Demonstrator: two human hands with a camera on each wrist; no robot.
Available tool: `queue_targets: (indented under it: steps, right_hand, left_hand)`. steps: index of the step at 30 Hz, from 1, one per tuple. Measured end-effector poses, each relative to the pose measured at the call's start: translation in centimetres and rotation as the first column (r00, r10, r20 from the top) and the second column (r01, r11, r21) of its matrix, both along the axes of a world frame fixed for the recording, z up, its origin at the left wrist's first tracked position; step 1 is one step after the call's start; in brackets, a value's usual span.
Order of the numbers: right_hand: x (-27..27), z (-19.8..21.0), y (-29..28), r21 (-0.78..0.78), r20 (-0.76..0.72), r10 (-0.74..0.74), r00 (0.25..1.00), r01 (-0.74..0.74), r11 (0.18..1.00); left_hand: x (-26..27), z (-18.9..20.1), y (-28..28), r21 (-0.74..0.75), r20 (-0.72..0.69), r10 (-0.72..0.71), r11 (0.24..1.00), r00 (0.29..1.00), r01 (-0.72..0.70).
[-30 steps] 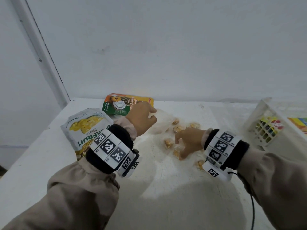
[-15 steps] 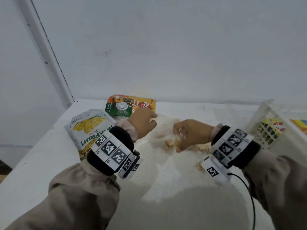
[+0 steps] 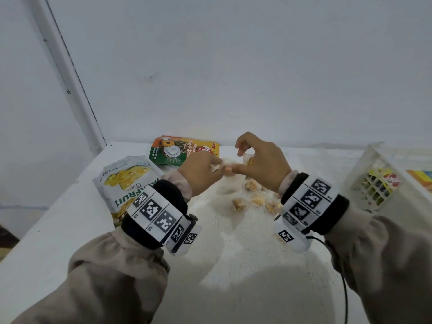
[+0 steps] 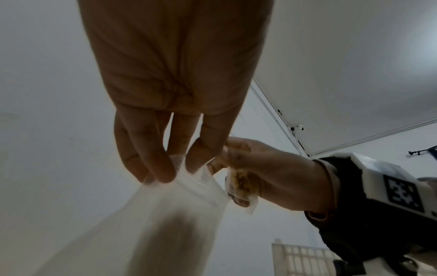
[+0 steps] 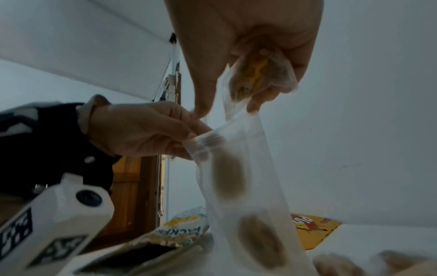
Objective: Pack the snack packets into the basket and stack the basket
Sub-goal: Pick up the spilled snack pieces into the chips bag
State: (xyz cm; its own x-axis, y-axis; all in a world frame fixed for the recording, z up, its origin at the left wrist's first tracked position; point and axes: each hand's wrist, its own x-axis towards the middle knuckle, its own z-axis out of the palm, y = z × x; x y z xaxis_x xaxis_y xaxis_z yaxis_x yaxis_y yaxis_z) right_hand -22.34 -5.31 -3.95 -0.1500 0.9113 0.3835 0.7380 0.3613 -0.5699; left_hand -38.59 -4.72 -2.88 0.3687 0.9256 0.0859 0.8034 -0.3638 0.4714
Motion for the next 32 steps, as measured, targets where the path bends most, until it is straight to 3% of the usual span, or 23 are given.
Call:
queue_targets:
  steps: [2,5,9,12,15,20,22,25,27,29,32]
  right_hand:
    - [0.0,0.2,0.1,-0.014,-0.122,-0.021,0.992,0.019,1.0]
    - [0.0,0.9,0.2,-0.084,-0.393,-0.005,0.92,-0.03,0.996]
    - [-0.3,1.4,0.2,-0.044,-0.532,0.092,0.841,-0.136,0.99]
    - [-0.6,1.0,0.1,-0.019,-0.491,0.18,0.853,-0.217,0.976]
    - [-0.4,0.3,0.2,-0.012,-0.321,0.157,0.934,-0.169,0.985]
    - [0.0,0.2,0.1,-0.009,-0.229,0.171,0.958,-0.178,0.984]
    - [0.3,0.0,0.3,-0.021,-0.236,0.138,0.962,-0.147,0.989]
    - [1.0,-0.4,1.1,-0.041,-0.363,-0.019,0.932,0.005,0.999]
    - [1.7,-0.8,1.7,-0.138,-0.216,-0.114,0.97,0.085,0.987]
    - [2.2,-2.0,2.2,-0.328,0.125,-0.038,0.991,0.078,0.942]
    - [1.5,-4.7,2.2,-0.476,0.519,0.175,0.837,0.112,0.872]
  left_hand:
    - [-0.2,0.0,-0.1,-0.012,0.026,0.004,1.0,1.0,-0.004]
    - [-0.3,-0.1,-0.2,-0.024,0.045,0.007,1.0,0.999,-0.006]
    - [-0.2,0.0,-0.1,-0.032,0.093,0.02,0.999,0.995,-0.017]
    - [-0.2,0.0,0.0,-0.032,0.11,0.032,0.999,0.993,-0.029]
    - [-0.2,0.0,0.1,-0.012,0.101,0.046,0.999,0.994,-0.045]
    - [-0.4,0.0,0.1,-0.001,0.133,0.049,0.999,0.99,-0.049]
    - [-0.5,0.1,0.0,0.006,0.129,0.045,0.999,0.991,-0.046]
    - [-0.8,0.1,-0.2,0.008,0.134,0.057,0.998,0.989,-0.058]
    - [-0.8,0.2,-0.2,0.006,0.142,0.056,0.998,0.988,-0.058]
    - [-0.9,0.1,-0.3,0.008,0.141,0.052,0.999,0.989,-0.054]
    - [-0.9,0.1,-0.2,0.008,0.14,0.053,0.998,0.989,-0.055]
